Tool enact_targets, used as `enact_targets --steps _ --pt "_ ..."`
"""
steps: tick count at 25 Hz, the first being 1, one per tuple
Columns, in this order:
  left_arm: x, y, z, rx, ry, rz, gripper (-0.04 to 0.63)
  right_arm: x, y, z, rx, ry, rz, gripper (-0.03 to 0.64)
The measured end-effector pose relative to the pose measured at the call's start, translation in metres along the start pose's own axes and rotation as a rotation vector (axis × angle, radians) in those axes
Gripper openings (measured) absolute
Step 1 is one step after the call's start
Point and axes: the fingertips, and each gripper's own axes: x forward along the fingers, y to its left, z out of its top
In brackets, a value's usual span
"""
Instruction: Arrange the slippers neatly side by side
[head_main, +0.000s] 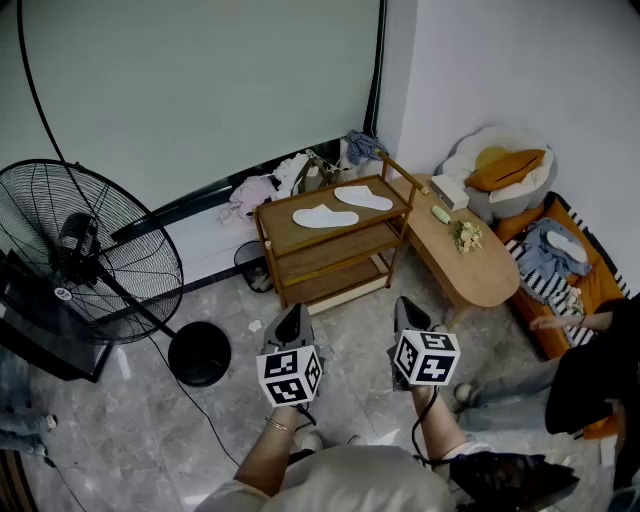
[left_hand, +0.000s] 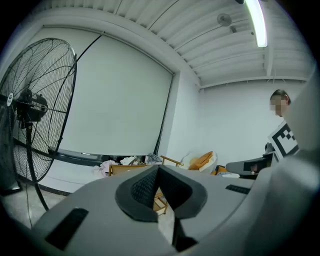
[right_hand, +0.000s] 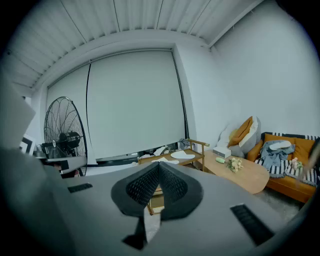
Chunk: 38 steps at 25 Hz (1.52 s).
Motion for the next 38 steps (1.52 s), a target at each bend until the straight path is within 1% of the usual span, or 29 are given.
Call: enact_targets --steps 8,16,20,26,33,38 --pt "0.007 -0.009 -0.008 -0.001 0.016 0.008 0.014 0.002 -0.01 -0.003 0.001 0.011 0.014 0.034" --pt "0.018 -0.034 -0.016 -0.001 0.027 0.014 0.014 0.003 -0.033 -0.005 0.009 0.026 0.036 0.034" --pt "0.025 -0.051 -0.022 0.002 0.031 0.022 0.014 -0.001 -0.051 -0.006 0.006 0.035 0.043 0.034" --pt "0.037 -0.073 -0.029 0.012 0.053 0.019 0.014 -0.001 -0.084 -0.007 0.032 0.045 0.021 0.034" --pt "0.057 -0.083 -0.029 0.06 0.076 0.0 0.014 0.002 -0.104 -0.01 0.075 0.042 -0.008 0.034" --pt "0.078 -0.082 -0.031 0.051 0.078 -0.002 0.014 0.016 -0.119 -0.017 0.082 0.06 -0.028 0.034"
